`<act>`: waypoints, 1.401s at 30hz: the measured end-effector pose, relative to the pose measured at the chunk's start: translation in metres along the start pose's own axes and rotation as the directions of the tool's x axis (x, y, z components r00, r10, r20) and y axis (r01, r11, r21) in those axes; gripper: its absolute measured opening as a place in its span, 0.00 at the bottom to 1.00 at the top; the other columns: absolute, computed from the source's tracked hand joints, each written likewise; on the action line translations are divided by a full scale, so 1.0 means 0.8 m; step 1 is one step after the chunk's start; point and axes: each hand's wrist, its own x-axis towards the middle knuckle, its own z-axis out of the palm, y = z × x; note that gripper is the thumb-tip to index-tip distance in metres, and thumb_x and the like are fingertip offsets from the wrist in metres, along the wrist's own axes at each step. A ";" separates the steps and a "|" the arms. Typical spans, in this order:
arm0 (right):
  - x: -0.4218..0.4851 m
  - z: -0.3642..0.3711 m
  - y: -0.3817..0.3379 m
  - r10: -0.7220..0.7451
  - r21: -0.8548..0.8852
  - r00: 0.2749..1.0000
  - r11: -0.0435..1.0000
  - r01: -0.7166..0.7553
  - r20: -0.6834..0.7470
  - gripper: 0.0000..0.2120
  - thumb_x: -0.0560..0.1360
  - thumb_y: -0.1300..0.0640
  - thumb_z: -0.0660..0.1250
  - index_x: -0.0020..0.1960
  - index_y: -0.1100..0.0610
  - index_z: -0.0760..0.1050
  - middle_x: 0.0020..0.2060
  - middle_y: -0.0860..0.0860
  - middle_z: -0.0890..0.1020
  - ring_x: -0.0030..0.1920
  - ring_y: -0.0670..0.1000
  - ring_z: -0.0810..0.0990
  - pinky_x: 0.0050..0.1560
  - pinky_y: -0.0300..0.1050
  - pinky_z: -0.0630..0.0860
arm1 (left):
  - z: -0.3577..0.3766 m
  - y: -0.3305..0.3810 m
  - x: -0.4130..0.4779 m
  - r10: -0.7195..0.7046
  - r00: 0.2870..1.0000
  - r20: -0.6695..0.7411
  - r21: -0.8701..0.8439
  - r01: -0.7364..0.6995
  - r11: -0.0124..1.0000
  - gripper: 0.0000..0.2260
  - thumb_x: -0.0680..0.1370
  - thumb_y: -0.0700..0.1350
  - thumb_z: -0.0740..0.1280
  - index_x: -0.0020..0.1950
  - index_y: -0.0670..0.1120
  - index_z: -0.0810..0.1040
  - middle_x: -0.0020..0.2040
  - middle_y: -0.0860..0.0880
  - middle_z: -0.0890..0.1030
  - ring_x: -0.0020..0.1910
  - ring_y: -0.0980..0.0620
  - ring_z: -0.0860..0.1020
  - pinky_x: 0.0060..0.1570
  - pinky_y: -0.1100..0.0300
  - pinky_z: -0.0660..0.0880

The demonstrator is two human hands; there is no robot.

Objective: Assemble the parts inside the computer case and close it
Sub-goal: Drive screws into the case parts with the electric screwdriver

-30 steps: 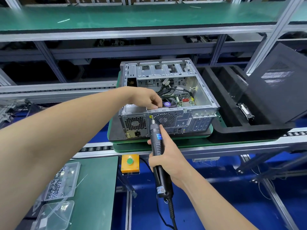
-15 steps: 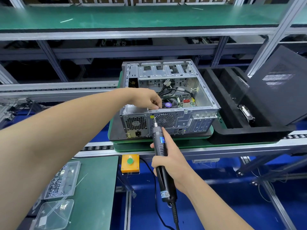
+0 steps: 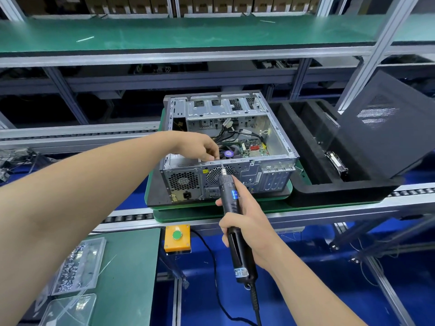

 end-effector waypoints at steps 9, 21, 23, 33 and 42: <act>0.003 -0.067 -0.049 -0.085 0.170 0.987 0.980 0.109 -0.140 0.41 0.70 0.72 0.67 0.73 0.35 0.72 0.56 0.60 0.79 0.33 0.56 0.73 0.31 0.49 0.72 | -0.013 0.065 0.045 0.081 0.863 -0.498 0.036 -0.073 0.997 0.06 0.81 0.46 0.65 0.54 0.50 0.81 0.44 0.55 0.82 0.45 0.54 0.80 0.43 0.61 0.74; 0.005 -0.323 -0.108 -0.091 0.123 0.908 0.980 0.154 -0.409 0.30 0.76 0.72 0.64 0.70 0.43 0.74 0.53 0.60 0.80 0.34 0.56 0.75 0.31 0.49 0.74 | 0.025 0.255 0.240 0.110 0.767 -0.632 -0.142 -0.254 0.957 0.09 0.77 0.39 0.63 0.52 0.50 0.80 0.42 0.61 0.78 0.38 0.66 0.75 0.34 0.75 0.67; 0.013 -0.375 -0.109 -0.061 0.146 0.900 0.980 0.136 -0.432 0.27 0.75 0.72 0.64 0.67 0.47 0.76 0.52 0.59 0.80 0.33 0.56 0.76 0.31 0.49 0.75 | 0.035 0.266 0.284 0.031 0.808 -0.589 -0.180 -0.169 0.969 0.10 0.77 0.38 0.62 0.52 0.50 0.80 0.45 0.57 0.79 0.41 0.63 0.76 0.34 0.73 0.67; 0.067 -0.531 -0.124 0.044 0.150 0.906 0.988 0.022 -0.421 0.28 0.73 0.67 0.70 0.69 0.47 0.75 0.39 0.61 0.79 0.33 0.58 0.77 0.32 0.50 0.79 | 0.073 0.238 0.421 -0.533 0.723 -0.439 -0.370 0.395 0.841 0.15 0.77 0.31 0.62 0.59 0.42 0.82 0.61 0.44 0.81 0.61 0.45 0.79 0.56 0.58 0.78; 0.129 -0.570 -0.122 0.095 0.165 0.929 0.986 -0.037 -0.358 0.29 0.73 0.67 0.70 0.71 0.46 0.74 0.43 0.59 0.82 0.33 0.56 0.78 0.33 0.50 0.79 | 0.106 0.197 0.505 -0.555 0.701 -0.448 -0.359 0.427 0.830 0.15 0.80 0.31 0.61 0.56 0.45 0.84 0.59 0.45 0.82 0.55 0.45 0.81 0.58 0.58 0.77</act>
